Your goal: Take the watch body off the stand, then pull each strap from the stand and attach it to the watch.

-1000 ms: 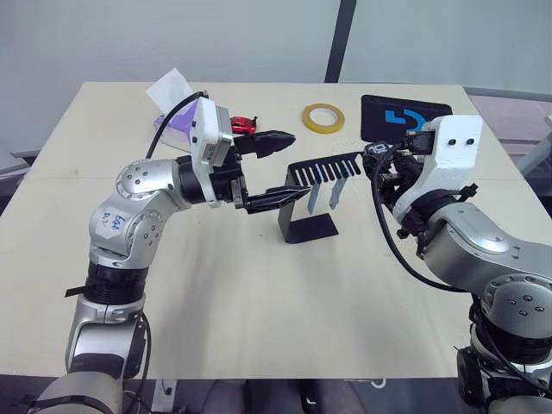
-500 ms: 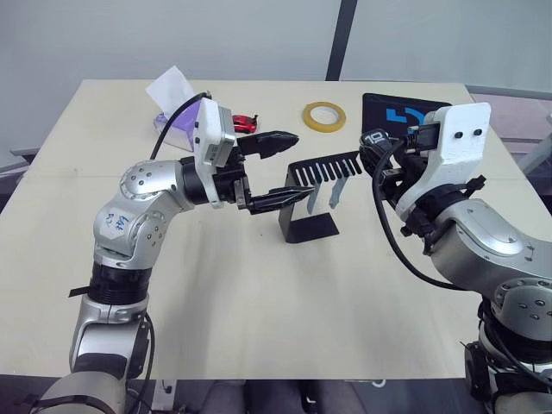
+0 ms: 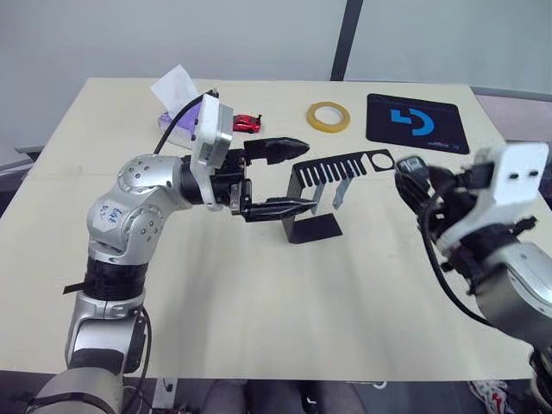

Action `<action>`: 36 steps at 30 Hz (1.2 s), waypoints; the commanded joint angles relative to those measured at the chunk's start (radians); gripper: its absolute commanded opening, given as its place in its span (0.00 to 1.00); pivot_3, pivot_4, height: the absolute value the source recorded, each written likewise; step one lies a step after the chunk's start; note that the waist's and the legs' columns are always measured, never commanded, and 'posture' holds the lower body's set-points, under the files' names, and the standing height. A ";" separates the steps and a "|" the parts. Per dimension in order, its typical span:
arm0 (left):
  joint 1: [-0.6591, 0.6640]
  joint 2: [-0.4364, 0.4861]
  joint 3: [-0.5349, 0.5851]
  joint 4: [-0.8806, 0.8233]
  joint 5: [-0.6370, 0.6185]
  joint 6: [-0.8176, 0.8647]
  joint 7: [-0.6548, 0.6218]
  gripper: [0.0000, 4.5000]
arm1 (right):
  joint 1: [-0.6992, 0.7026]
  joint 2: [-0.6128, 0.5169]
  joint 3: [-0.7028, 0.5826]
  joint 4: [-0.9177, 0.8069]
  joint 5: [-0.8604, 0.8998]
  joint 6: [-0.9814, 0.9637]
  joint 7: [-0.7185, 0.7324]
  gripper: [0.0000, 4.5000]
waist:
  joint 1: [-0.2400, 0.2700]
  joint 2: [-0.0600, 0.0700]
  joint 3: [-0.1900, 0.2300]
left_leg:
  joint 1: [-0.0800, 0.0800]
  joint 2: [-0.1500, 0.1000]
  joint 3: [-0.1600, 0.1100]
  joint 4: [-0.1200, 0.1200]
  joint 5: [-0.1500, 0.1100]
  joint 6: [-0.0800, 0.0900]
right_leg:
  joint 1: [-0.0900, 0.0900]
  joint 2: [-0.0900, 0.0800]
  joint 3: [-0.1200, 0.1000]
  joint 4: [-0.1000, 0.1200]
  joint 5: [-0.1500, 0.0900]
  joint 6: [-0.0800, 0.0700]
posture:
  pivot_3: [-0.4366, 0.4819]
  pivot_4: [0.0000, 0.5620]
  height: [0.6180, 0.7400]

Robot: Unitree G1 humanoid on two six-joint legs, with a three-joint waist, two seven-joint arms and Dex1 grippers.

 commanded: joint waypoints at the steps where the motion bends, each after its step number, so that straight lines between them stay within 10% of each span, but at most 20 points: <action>1: 0.019 0.040 -0.001 -0.033 -0.024 0.004 -0.071 1.00 | 0.173 -0.056 -0.121 -0.129 0.087 -0.126 0.021 0.35 | -0.002 0.000 0.000 | 0.001 0.000 0.000 0.000 0.000 0.000 | 0.002 0.000 0.000 0.000 0.000 0.000 | 0.48 0.27 0.98; 11: 0.081 0.099 -0.037 -0.060 -0.021 0.013 -0.171 1.00 | 0.760 0.119 -0.021 -0.108 -0.351 -0.358 0.260 0.35 | -0.003 0.000 0.000 | 0.004 0.002 -0.002 0.000 0.000 0.000 | 0.007 0.008 0.004 -0.006 0.001 0.001 | 0.48 0.27 0.98; 36: 0.124 0.096 -0.052 -0.116 -0.002 0.003 -0.127 1.00 | 0.523 0.278 0.109 0.316 -0.745 -0.372 0.604 0.35 | 0.020 0.000 0.000 | 0.006 0.000 -0.001 0.000 0.000 0.000 | 0.006 0.010 0.005 -0.001 0.001 0.001 | 0.48 0.27 0.98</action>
